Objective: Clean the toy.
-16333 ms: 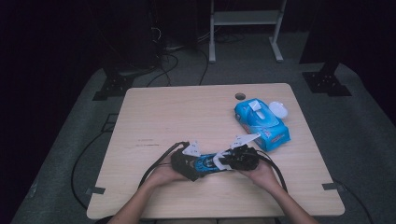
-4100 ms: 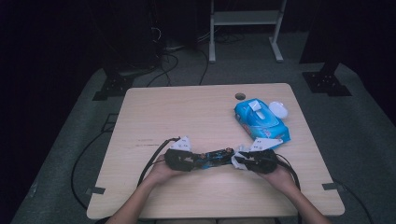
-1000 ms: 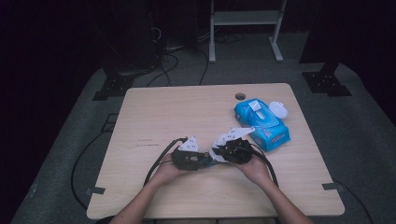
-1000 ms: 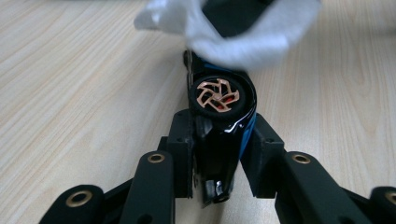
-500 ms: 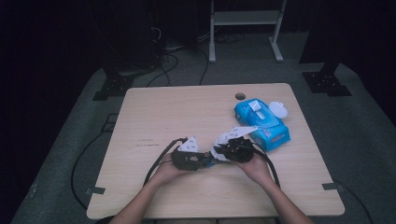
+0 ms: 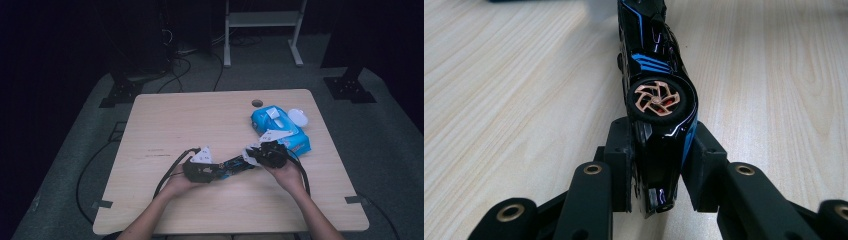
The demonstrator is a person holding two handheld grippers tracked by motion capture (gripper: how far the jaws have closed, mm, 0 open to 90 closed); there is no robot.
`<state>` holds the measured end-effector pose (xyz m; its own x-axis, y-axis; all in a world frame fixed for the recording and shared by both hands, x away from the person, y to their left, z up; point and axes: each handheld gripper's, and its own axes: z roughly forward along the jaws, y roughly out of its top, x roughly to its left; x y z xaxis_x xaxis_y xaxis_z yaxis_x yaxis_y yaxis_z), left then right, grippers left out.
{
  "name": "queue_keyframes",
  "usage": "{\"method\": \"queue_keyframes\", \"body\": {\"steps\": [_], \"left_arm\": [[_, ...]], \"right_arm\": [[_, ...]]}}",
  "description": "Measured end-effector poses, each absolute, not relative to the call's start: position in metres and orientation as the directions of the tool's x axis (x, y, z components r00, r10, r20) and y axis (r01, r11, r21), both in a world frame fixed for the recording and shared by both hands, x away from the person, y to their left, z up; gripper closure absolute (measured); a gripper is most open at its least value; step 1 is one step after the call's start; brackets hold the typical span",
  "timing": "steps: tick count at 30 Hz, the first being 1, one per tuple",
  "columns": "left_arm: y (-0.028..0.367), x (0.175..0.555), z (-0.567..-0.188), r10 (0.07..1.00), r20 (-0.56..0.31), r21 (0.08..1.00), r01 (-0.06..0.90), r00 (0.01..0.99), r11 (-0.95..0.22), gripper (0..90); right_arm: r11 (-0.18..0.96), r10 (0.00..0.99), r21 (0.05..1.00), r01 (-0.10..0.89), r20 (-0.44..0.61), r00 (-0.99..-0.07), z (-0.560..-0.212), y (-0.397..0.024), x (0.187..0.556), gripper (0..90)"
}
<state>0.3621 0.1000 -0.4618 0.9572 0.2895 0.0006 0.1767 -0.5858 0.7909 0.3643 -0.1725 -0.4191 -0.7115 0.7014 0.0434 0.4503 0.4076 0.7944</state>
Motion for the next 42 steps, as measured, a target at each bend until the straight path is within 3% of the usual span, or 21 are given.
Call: {"method": "queue_keyframes", "body": {"steps": [5,9,13,23,34,42], "left_arm": [[0.1,0.363,-0.462,0.288,-0.002,0.791,0.178,0.958,-0.585,67.7],[0.1,0.362,-0.462,0.287,0.003,0.79,0.174,0.958,-0.587,67.7],[0.101,0.362,-0.461,0.287,0.007,0.789,0.171,0.958,-0.591,67.8],[0.102,0.363,-0.461,0.289,0.004,0.79,0.174,0.957,-0.588,67.9],[0.103,0.363,-0.461,0.286,0.01,0.788,0.169,0.958,-0.592,68.0],[0.106,0.364,-0.46,0.291,0.02,0.787,0.164,0.956,-0.594,69.6]], "right_arm": [[0.414,0.688,0.798,0.438,0.041,-0.725,-0.42,-0.163,0.362,84.2],[0.421,0.619,0.801,0.425,0.088,-0.78,-0.421,-0.143,0.357,84.2],[0.465,0.598,0.797,0.385,0.037,-0.8,-0.42,-0.131,0.352,84.1],[0.404,0.698,0.797,0.449,0.049,-0.715,-0.42,-0.176,0.363,84.2],[0.413,0.651,0.805,0.426,0.066,-0.756,-0.421,-0.16,0.359,84.1],[0.373,0.718,0.786,0.493,0.092,-0.69,-0.422,-0.193,0.365,84.1]]}}
